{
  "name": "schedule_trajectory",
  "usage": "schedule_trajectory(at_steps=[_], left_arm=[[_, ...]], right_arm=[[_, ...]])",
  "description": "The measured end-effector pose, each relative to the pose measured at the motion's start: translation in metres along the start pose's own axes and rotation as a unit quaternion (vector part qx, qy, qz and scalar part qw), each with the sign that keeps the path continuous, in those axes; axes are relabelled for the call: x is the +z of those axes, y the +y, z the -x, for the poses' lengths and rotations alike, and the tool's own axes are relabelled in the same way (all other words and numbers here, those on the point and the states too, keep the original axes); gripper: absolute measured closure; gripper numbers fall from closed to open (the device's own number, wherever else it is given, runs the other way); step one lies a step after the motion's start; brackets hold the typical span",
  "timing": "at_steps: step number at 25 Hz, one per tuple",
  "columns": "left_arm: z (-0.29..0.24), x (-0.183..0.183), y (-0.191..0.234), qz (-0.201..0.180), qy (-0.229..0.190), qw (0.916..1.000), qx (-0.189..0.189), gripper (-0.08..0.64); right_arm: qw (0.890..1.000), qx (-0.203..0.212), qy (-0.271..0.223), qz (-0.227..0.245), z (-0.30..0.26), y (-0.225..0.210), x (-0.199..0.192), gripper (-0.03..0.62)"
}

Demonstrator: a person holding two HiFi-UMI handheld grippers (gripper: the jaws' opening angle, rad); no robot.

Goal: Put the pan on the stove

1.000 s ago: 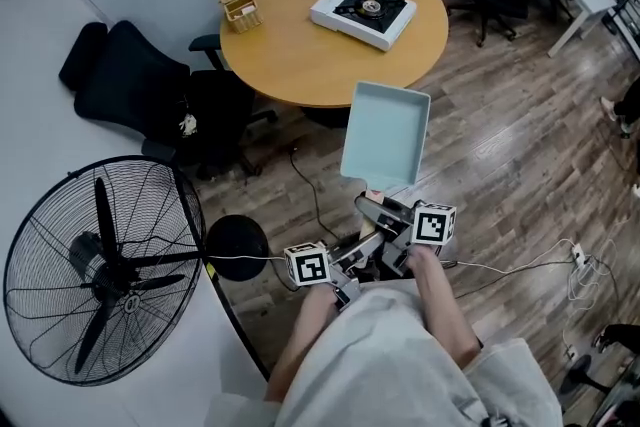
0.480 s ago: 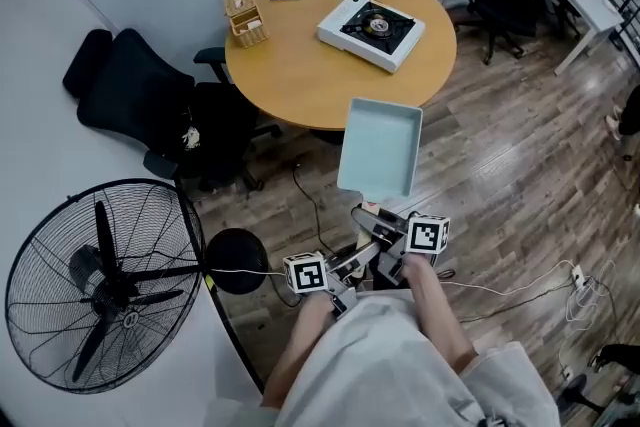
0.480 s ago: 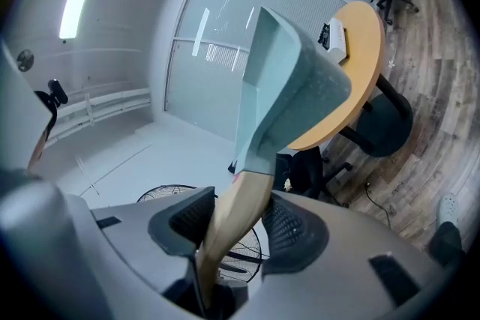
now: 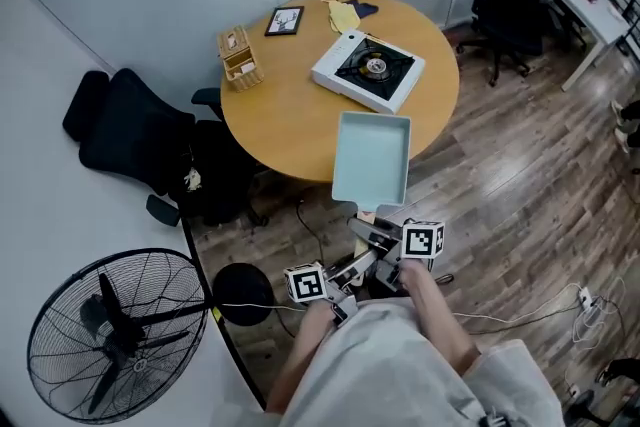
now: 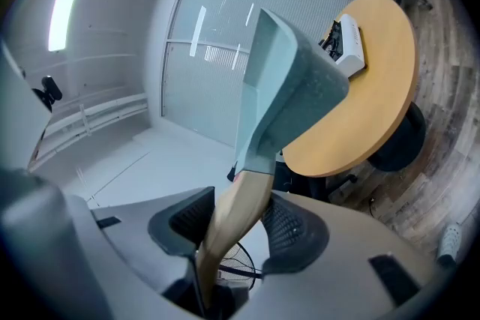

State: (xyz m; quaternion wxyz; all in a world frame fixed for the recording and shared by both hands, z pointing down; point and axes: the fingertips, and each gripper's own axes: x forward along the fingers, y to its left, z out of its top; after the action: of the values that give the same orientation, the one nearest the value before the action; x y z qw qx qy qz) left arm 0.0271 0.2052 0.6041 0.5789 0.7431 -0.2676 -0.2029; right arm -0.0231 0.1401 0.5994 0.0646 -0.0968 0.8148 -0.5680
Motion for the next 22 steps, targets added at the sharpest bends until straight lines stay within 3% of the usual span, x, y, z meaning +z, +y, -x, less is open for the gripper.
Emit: schedule_trajectory(at_steps=[8, 15, 22], left_arm=[[-0.046, 0.043, 0.013, 0.006, -0.016, 0.9997, 0.016, 0.456], [-0.065, 0.060, 0.024, 0.004, -0.015, 0.9993, 0.034, 0.456], [-0.078, 0.083, 0.029, 0.013, -0.007, 0.9995, 0.026, 0.456]], right_arm=[[1.000, -0.007, 0.009, -0.006, -0.006, -0.030, 0.057, 0.391], [1.000, 0.002, 0.005, -0.012, -0.009, -0.043, 0.079, 0.387], [1.000, -0.004, -0.006, -0.009, -0.020, -0.052, 0.103, 0.385]])
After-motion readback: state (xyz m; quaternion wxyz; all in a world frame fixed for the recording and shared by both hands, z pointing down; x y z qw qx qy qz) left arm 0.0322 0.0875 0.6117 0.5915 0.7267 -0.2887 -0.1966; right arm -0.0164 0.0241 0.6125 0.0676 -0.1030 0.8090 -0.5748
